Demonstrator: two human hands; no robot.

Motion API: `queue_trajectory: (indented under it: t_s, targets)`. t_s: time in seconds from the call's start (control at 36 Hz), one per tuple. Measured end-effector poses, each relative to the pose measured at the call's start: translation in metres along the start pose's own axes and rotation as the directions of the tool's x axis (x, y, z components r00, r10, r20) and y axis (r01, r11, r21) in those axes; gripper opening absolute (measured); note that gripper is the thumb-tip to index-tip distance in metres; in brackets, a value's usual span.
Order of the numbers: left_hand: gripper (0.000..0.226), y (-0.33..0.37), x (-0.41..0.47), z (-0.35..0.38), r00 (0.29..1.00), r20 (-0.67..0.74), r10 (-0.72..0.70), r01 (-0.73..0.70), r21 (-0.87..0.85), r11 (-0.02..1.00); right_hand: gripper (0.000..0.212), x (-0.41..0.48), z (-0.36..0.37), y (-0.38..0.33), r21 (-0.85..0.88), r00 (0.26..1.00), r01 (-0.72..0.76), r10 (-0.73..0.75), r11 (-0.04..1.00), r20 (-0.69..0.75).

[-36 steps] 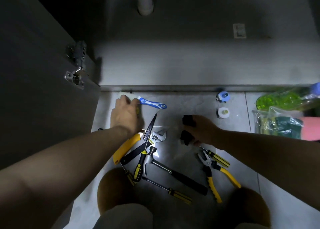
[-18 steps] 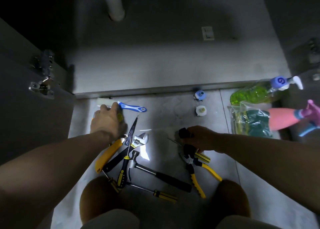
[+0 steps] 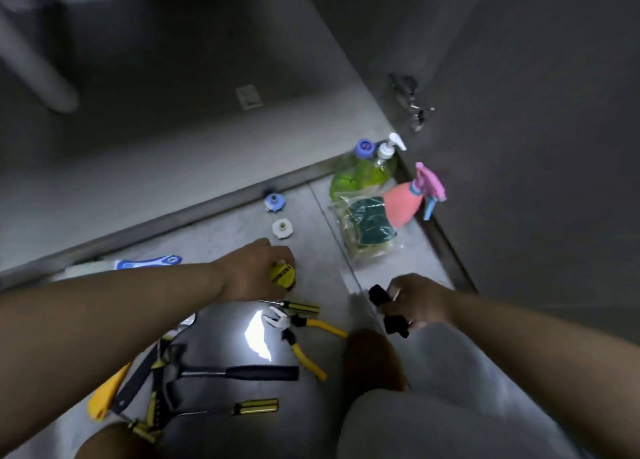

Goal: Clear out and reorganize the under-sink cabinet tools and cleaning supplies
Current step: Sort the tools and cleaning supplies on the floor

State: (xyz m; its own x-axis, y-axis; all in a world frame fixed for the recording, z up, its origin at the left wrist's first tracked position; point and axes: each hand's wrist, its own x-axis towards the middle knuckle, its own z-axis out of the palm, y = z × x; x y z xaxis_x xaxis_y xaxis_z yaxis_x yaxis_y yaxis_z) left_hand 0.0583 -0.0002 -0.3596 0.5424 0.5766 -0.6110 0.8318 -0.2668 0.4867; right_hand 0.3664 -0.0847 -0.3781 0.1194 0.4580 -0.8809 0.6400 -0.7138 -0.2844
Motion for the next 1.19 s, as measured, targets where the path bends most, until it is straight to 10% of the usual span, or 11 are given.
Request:
queue_trajectory:
  t_s: [0.31, 0.69, 0.89, 1.19]
  targets:
    - [0.044, 0.076, 0.043, 0.071, 1.0, -0.007, -0.018, 0.015, -0.319, 0.948, 0.026, 0.063, -0.007, 0.062, 0.303, 0.854, 0.141, 0.04, 0.943, -0.52]
    - [0.04, 0.094, 0.072, 0.109, 0.968, -0.189, -0.166, 0.036, -0.549, 0.835, 0.043, 0.056, 0.014, 0.051, 0.359, 0.707, 0.137, 0.163, 0.923, -0.688]
    - [0.04, 0.106, 0.078, 0.114, 0.953, -0.286, -0.096, -0.045, -0.451, 0.891, 0.023, 0.017, 0.057, 0.046, 0.762, 0.99, 0.137, -0.12, 0.632, -0.078]
    - [0.053, 0.094, 0.071, 0.115, 0.966, -0.244, -0.084, -0.029, -0.426, 0.904, 0.026, 0.033, 0.048, 0.052, 0.745, 0.937, 0.228, 0.068, 0.627, -0.344]
